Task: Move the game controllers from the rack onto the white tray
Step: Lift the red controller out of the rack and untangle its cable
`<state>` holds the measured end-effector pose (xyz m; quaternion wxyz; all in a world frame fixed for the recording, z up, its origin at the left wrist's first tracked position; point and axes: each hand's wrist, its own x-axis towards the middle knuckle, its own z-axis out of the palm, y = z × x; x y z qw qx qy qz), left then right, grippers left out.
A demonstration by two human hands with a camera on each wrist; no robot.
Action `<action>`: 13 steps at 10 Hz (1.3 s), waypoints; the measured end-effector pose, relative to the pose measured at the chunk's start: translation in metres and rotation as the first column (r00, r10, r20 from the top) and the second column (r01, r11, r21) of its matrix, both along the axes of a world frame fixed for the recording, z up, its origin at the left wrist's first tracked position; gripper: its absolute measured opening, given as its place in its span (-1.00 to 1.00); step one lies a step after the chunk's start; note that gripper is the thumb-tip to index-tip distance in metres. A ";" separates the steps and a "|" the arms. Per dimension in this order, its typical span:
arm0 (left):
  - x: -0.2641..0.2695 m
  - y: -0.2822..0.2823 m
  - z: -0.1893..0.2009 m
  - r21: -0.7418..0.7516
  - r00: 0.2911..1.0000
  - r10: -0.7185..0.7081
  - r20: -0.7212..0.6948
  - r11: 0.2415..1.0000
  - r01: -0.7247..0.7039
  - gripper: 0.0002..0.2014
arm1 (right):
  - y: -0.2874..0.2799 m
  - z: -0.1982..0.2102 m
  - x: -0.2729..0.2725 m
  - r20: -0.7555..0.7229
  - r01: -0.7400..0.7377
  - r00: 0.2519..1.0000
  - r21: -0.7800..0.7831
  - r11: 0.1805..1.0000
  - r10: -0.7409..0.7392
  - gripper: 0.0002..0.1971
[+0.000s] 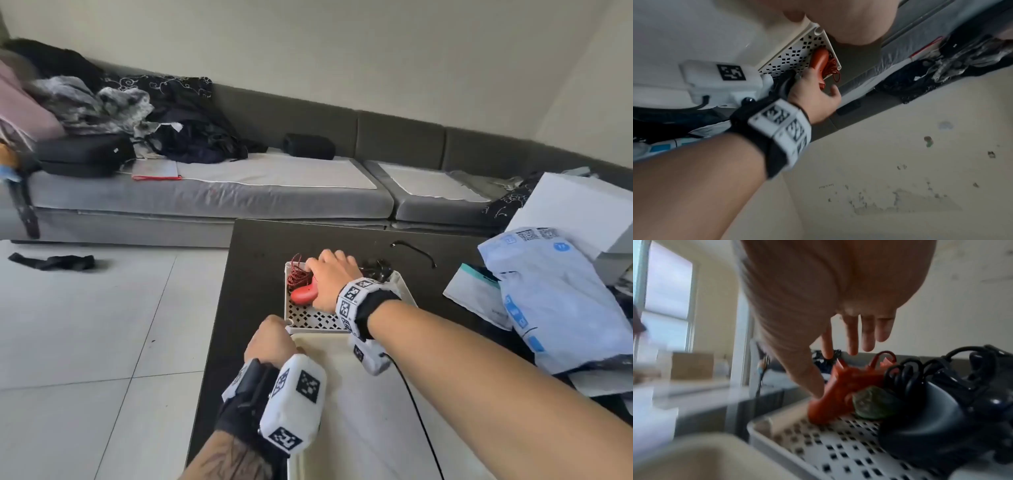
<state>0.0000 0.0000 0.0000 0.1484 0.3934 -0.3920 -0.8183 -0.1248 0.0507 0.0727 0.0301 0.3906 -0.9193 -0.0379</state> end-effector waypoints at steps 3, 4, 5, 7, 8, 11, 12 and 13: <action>0.003 0.013 0.035 0.093 0.986 0.161 -0.038 0.983 -0.157 -0.74 | -0.009 -0.021 -0.010 -0.240 -0.065 0.962 0.269 0.961 0.132 -0.66; 0.005 0.017 0.042 0.087 0.995 0.079 -0.061 0.994 -0.073 -0.75 | -0.006 -0.018 -0.013 -0.257 -0.063 0.960 0.191 0.980 0.112 -0.65; 0.004 0.015 0.045 0.008 0.995 0.077 -0.069 0.997 -0.076 -0.72 | -0.003 -0.013 -0.016 -0.278 -0.073 0.956 0.087 0.993 0.095 -0.66; 0.010 0.017 0.050 -0.327 0.978 0.085 -0.189 0.934 -0.144 -0.73 | 0.008 0.007 -0.009 -0.355 -0.109 0.932 -0.083 0.991 0.073 -0.69; 0.011 0.019 0.049 -0.420 0.979 0.091 -0.181 0.893 -0.160 -0.83 | 0.019 0.023 0.005 -0.391 -0.142 0.917 -0.138 0.980 0.078 -0.66; 0.023 0.030 0.054 -0.913 0.999 -0.002 -0.034 0.407 -0.030 -0.29 | 0.067 0.049 0.071 -0.465 -0.317 0.853 -0.096 0.944 0.239 -0.63; 0.030 0.040 0.052 -0.967 0.997 -0.051 0.055 0.246 0.066 -0.40 | 0.080 0.049 0.089 -0.448 -0.349 0.849 -0.076 0.934 0.281 -0.63; 0.037 0.042 0.055 -0.985 0.998 -0.064 0.018 0.169 0.028 -0.60 | 0.090 0.053 0.100 -0.436 -0.385 0.837 -0.041 0.922 0.330 -0.65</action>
